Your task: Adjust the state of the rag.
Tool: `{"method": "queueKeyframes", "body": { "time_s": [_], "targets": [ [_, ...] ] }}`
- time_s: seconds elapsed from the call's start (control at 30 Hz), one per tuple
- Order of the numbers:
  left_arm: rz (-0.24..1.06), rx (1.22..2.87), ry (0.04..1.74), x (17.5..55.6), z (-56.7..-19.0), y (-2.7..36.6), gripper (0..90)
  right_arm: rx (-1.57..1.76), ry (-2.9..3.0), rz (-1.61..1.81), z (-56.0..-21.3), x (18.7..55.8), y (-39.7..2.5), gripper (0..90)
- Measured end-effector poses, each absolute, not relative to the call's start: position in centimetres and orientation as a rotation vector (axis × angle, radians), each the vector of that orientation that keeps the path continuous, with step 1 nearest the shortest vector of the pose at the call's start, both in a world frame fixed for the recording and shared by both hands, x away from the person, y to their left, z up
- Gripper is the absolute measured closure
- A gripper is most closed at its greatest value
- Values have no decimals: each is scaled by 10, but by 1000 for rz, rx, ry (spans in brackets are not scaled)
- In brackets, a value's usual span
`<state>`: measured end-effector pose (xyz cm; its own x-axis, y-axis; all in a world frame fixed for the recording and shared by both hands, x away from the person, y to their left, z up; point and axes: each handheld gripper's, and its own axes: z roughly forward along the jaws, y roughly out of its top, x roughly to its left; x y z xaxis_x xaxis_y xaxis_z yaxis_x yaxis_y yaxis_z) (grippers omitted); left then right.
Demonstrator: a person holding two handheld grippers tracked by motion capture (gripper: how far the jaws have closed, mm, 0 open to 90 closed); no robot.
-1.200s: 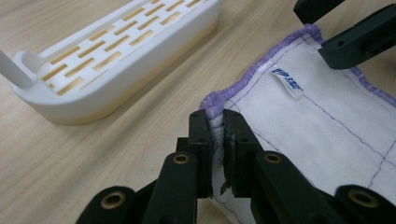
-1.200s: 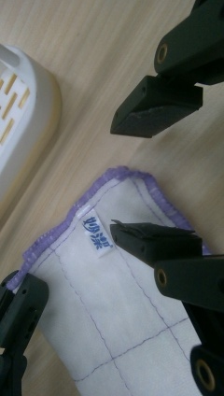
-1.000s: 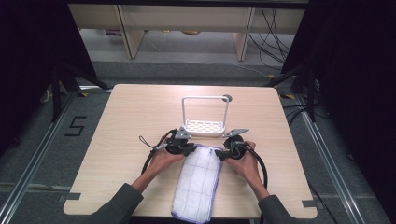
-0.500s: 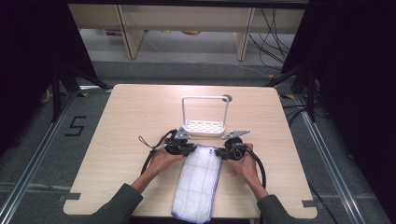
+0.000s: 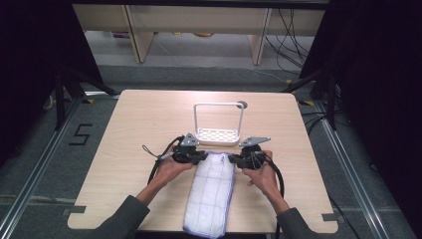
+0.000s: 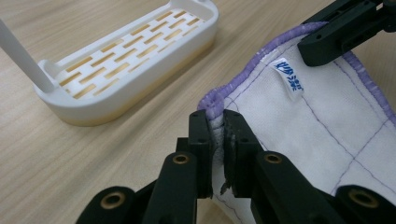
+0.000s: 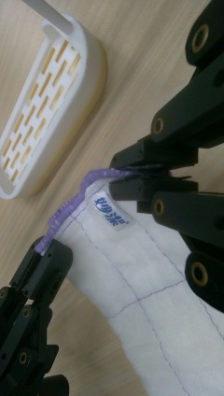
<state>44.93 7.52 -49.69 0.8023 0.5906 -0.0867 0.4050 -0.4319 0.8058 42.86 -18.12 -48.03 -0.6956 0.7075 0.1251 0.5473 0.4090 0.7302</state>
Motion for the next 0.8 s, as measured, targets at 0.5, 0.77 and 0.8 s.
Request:
{"method": "queueKeyframes", "body": {
  "time_s": [0.5,0.77,0.8],
  "targets": [
    [241,2030,700,432,-467,88,819,1036,2438,1263,-459,417,-182,858],
    [238,2019,697,427,-458,95,819,1064,2419,1283,-457,415,-181,858],
    [237,2016,698,427,-458,96,820,1018,2425,1282,-458,418,-181,858]
  ]
}}
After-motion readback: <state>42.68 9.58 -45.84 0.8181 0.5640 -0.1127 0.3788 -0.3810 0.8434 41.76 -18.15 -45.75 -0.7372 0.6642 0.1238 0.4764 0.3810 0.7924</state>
